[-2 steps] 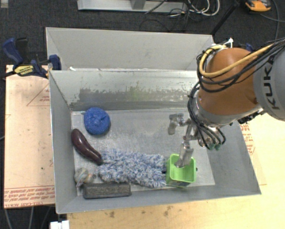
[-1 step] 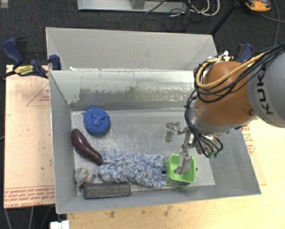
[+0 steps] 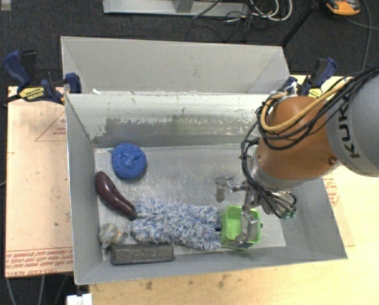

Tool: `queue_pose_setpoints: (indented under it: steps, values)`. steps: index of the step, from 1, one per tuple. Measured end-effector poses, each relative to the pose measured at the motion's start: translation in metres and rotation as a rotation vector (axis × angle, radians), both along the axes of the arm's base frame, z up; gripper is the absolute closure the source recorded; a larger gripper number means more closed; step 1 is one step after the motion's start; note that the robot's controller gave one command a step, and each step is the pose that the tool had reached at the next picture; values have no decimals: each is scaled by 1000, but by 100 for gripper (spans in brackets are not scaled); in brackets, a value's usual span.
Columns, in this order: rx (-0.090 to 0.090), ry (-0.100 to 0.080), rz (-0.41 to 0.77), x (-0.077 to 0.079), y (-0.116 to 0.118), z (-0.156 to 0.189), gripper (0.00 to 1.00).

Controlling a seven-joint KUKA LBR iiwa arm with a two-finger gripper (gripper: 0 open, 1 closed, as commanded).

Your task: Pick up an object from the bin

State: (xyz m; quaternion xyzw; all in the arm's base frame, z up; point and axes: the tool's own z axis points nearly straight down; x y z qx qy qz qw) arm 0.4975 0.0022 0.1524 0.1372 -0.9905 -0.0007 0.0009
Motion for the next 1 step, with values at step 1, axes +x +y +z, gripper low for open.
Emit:
queue_pose_setpoints:
  steps: [1]
  values:
    - [0, -4, 164, 6, 9, -28, 0]
